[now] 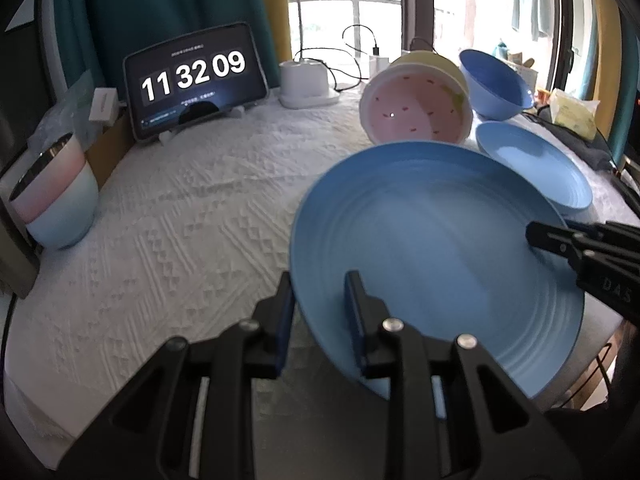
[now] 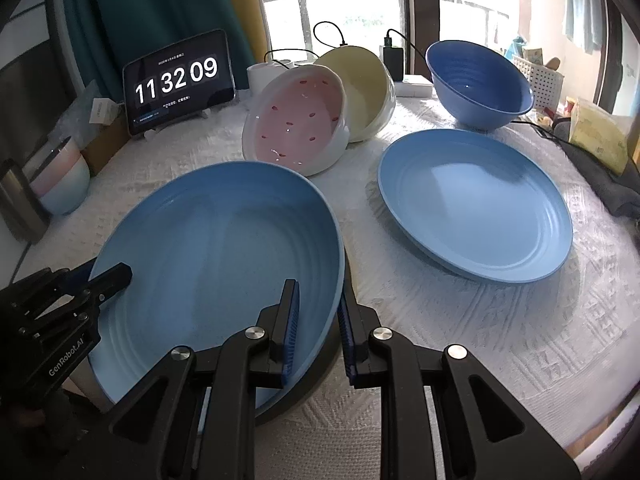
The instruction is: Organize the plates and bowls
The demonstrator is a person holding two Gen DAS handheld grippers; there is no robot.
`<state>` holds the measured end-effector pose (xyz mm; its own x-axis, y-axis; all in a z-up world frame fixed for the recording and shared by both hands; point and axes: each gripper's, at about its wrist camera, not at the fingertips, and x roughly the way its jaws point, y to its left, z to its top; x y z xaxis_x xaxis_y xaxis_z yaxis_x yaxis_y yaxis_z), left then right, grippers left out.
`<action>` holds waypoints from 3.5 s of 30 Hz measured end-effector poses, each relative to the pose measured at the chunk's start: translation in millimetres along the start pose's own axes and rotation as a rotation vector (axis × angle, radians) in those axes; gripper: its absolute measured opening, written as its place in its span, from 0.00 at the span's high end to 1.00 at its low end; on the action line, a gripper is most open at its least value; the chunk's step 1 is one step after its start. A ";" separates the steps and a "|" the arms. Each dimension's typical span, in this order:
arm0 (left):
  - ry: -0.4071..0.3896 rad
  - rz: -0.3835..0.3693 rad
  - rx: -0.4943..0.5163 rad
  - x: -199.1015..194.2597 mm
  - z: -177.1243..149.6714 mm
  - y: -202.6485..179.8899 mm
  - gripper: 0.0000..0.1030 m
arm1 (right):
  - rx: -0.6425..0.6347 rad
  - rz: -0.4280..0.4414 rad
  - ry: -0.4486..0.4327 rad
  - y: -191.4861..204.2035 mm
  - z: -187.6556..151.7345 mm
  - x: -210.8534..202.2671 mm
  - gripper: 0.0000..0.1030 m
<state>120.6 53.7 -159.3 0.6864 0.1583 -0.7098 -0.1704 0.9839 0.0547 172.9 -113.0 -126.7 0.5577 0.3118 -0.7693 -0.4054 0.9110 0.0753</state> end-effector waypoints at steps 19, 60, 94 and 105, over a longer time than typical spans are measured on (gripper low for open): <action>0.045 -0.029 -0.012 9.2 -2.0 -0.1 0.74 | 0.026 -0.009 0.042 -14.3 -6.6 7.4 0.76; 0.002 0.064 -0.137 -3.2 13.2 43.2 0.71 | -0.029 0.036 0.038 20.7 20.0 27.8 0.70; -0.078 -0.052 -0.012 -38.7 60.2 -55.6 0.56 | 0.106 -0.021 -0.129 -66.4 14.4 -48.9 0.67; -0.067 -0.067 0.023 -24.8 78.4 -99.5 0.56 | 0.145 -0.034 -0.134 -113.8 16.6 -48.8 0.67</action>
<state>175.9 -41.6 -92.1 0.7418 0.0970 -0.6635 -0.1071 0.9939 0.0256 203.8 -227.4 -87.2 0.6647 0.3048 -0.6821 -0.2815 0.9479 0.1493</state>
